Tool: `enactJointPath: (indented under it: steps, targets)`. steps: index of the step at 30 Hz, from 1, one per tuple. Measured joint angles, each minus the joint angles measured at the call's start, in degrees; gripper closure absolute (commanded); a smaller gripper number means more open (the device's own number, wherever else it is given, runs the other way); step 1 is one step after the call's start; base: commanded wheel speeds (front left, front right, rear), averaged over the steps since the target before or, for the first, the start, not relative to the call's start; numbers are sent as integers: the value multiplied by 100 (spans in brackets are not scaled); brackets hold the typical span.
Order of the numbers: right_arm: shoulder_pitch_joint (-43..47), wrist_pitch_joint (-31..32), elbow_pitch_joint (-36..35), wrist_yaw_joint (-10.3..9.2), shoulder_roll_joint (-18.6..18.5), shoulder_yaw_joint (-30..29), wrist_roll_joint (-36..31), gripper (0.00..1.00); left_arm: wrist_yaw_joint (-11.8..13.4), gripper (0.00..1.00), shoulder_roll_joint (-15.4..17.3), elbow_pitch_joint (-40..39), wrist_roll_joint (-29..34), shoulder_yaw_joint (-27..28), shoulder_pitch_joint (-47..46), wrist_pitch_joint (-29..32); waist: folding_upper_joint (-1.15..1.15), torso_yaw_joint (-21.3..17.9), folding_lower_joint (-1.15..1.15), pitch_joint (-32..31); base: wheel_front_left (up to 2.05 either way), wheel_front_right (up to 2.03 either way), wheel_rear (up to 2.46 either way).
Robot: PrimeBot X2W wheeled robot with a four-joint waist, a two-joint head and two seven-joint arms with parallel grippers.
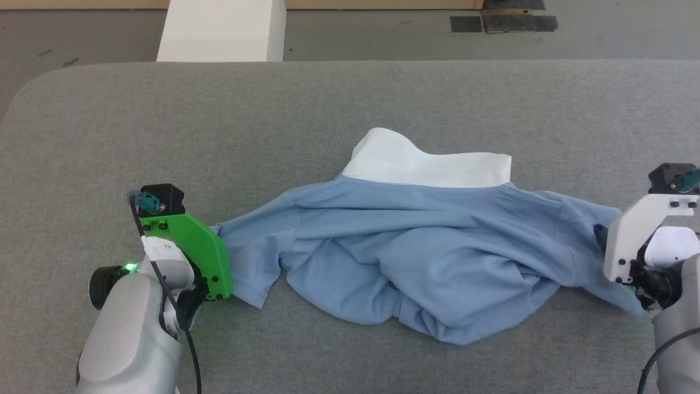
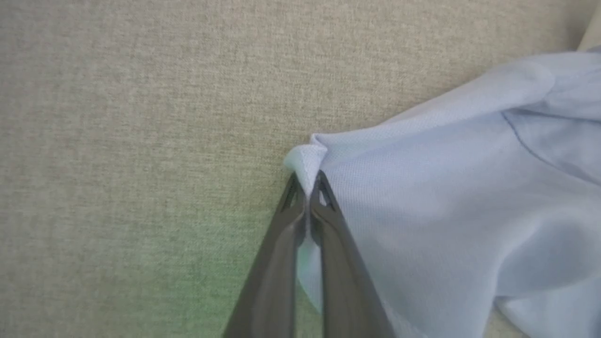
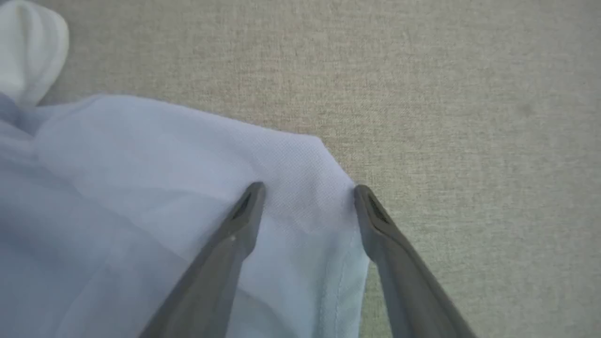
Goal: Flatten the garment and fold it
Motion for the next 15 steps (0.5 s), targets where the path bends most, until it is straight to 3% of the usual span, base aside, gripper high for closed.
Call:
enactJointPath:
  steps: [6, 7, 8, 10, 11, 15]
  targets:
    - [-293, 946, 185, 0, -93, 30, 35, 0, -1, 100, -20, -96, -33, -35, -2, 27, 0, 77, 0, 103, 0, 0, 0]
    - [-338, 1077, 204, 0, -107, 41, 52, 12, -12, 100, -19, -107, -37, -43, -3, 48, 0, 79, 0, 115, 0, 0, 0]
    - [-397, 1233, 218, 0, -136, 76, 76, 50, -23, 100, -18, -119, -47, -47, -7, 59, 0, 80, 0, 132, 0, 0, 0]
    - [-478, 1444, 232, 0, -205, 134, 138, 77, -63, 100, -3, -149, -47, -66, -13, 94, 0, 74, 0, 169, 0, 0, 0]
    - [-504, 1496, 237, 0, -237, 159, 178, 100, -76, 100, 4, -164, -48, -70, -19, 110, 0, 70, 0, 185, 0, 0, 0]
    - [-572, 1577, 275, 1, -417, 258, 324, 100, -188, 100, 51, -187, -99, -103, -105, 153, 0, 57, 0, 266, 0, 0, 0]
